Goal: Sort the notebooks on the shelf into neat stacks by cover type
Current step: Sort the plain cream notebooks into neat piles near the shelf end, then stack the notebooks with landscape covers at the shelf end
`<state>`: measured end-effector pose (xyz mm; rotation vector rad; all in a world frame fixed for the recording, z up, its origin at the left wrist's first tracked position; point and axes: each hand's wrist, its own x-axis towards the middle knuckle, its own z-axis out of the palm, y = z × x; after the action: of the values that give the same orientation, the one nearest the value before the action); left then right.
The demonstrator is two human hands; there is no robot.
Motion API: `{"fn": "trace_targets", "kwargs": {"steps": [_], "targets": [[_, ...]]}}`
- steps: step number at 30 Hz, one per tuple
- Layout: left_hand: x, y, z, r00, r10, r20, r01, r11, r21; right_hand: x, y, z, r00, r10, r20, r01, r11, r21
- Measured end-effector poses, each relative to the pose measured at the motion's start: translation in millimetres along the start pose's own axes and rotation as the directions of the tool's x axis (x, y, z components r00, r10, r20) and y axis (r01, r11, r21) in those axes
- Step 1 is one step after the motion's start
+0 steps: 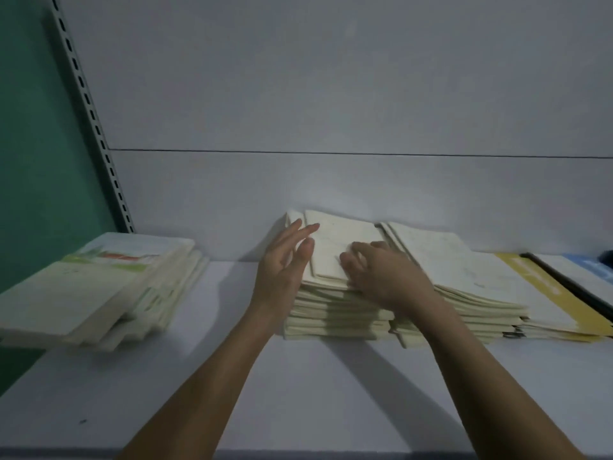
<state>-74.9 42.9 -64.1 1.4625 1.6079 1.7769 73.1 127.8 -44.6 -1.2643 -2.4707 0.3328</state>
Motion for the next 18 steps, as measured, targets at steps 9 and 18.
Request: {"fn": "trace_targets", "kwargs": {"steps": [9, 18], "targets": [[-7, -29, -4, 0.977, 0.206, 0.052, -0.212, 0.968, 0.138, 2, 1, 38, 0.956, -0.075, -0.285, 0.063, 0.997, -0.052], [-7, -35, -6, 0.941, 0.331, 0.071, -0.336, 0.893, 0.3, 2, -6, 39, 0.918, -0.057, -0.393, 0.064, 0.998, 0.004]]}}
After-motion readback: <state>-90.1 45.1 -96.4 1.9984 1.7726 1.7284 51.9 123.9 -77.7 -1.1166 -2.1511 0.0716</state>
